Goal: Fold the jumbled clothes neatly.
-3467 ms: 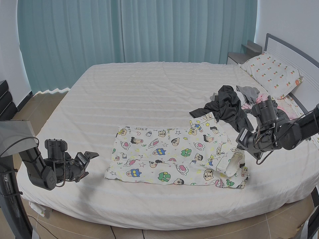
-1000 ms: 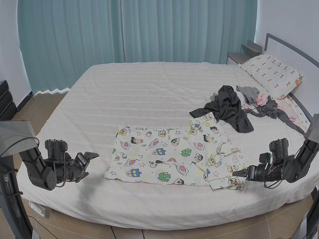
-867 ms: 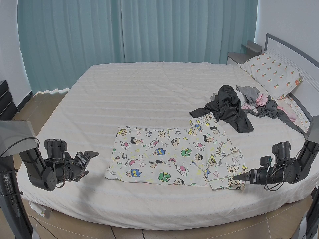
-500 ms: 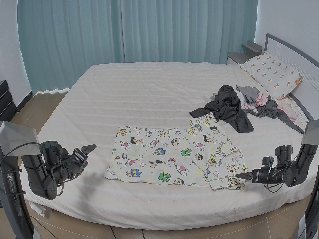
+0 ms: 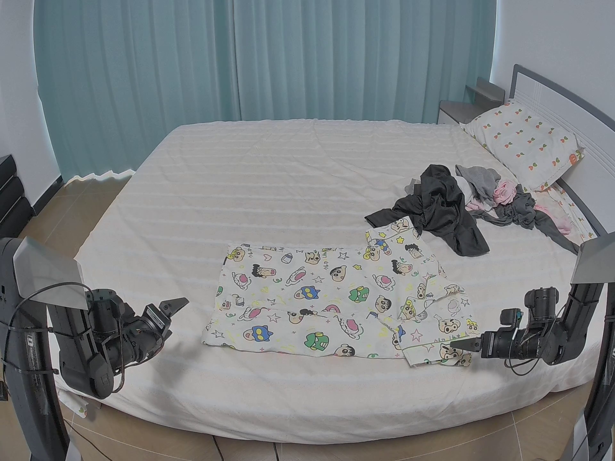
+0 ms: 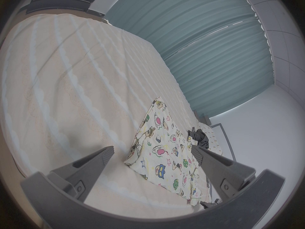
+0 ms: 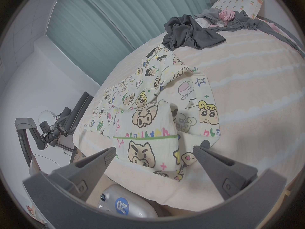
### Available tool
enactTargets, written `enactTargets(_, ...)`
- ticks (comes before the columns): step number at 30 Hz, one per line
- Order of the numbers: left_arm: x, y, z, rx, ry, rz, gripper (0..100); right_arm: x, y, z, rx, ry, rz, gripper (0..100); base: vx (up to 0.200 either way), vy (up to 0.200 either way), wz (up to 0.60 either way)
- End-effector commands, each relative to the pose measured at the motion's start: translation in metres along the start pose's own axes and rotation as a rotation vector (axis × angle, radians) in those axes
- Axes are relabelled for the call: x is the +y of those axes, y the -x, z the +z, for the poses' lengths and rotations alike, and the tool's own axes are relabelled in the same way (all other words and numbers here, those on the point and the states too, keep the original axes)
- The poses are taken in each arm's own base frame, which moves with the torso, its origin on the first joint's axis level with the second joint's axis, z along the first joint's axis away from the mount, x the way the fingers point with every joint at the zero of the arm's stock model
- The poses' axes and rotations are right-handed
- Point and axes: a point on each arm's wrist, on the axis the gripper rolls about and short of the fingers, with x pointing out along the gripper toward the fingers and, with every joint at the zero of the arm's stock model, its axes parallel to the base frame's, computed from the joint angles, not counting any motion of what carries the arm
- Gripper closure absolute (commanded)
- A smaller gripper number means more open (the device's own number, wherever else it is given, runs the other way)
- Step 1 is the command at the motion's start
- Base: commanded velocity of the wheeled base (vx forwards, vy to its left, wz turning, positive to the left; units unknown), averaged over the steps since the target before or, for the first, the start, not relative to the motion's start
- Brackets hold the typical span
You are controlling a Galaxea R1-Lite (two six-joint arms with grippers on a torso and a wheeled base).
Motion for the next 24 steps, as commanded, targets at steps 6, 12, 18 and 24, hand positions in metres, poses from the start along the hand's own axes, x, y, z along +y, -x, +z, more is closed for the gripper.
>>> enactTargets(6,0.0,-0.001,0.0,-0.006,-0.002,-0.006,0,0.008,-0.004,0.0,-0.012,-0.032,0.022,100,0.0,0.0,0.0)
enactTargets(12,0.0,-0.001,0.0,-0.006,-0.002,-0.006,0,0.011,-0.002,0.0,-0.009,-0.035,0.025,100,0.0,0.0,0.0)
enactTargets(18,0.0,-0.001,0.0,-0.006,-0.002,-0.006,0,0.013,0.003,-0.004,-0.001,-0.043,0.024,100,0.0,0.0,0.0)
enactTargets(24,0.001,-0.001,0.001,-0.008,-0.002,-0.005,0,0.018,0.004,-0.007,0.01,-0.04,0.024,100,0.0,0.0,0.0)
